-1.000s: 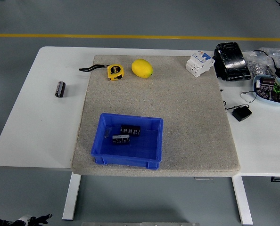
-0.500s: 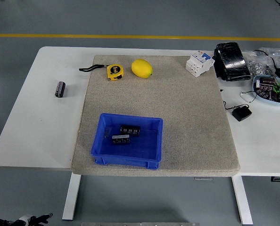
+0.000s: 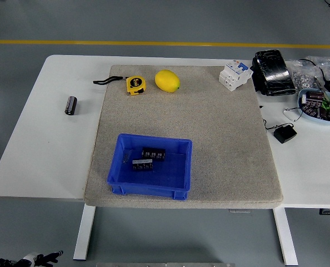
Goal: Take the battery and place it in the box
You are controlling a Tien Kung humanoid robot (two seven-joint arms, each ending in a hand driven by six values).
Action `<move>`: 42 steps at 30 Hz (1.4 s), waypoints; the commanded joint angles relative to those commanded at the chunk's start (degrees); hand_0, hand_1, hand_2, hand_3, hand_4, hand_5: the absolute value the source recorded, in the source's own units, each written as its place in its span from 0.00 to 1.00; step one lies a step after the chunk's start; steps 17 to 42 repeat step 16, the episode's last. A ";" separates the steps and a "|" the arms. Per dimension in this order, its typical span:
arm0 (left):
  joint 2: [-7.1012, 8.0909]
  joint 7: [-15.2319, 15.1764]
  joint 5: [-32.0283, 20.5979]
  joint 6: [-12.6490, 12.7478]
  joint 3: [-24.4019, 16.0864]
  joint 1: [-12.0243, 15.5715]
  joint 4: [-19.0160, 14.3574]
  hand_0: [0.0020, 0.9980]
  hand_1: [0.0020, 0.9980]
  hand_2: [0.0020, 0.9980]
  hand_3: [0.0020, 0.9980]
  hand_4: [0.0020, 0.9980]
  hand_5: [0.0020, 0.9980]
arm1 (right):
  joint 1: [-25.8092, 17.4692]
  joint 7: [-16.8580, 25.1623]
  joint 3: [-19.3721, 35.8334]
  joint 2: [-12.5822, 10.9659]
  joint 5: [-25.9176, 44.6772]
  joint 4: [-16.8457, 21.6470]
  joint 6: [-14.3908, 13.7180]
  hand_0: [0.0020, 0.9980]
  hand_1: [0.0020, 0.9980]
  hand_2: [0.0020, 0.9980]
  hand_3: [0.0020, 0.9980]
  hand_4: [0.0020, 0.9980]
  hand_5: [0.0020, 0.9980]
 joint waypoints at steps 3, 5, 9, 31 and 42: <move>-0.03 0.03 0.16 -0.01 -0.12 -0.01 0.00 0.74 0.75 0.79 0.65 0.72 0.64 | -0.01 -0.14 0.11 -0.02 0.08 0.05 0.20 0.86 0.82 0.86 0.90 1.00 0.89; 0.01 0.03 0.06 -0.04 0.04 -0.03 -0.01 0.74 0.75 0.80 0.65 0.72 0.64 | -0.12 -0.24 0.30 -0.02 0.13 0.09 0.33 0.86 0.82 0.87 0.90 1.00 0.91; 0.00 0.07 -0.07 0.00 0.05 0.08 -0.01 0.74 0.75 0.80 0.65 0.72 0.64 | -0.29 -0.31 0.26 -0.05 0.08 0.09 0.42 0.86 0.82 0.87 0.90 1.00 0.91; 0.04 0.24 0.31 -0.03 -0.31 0.53 -0.04 0.74 0.75 0.79 0.65 0.72 0.64 | -0.76 -0.42 0.04 0.08 0.03 0.21 0.56 0.86 0.82 0.87 0.90 1.00 0.92; 0.04 0.24 0.31 -0.03 -0.31 0.53 -0.04 0.74 0.75 0.79 0.65 0.72 0.64 | -0.76 -0.42 0.04 0.08 0.03 0.21 0.56 0.86 0.82 0.87 0.90 1.00 0.92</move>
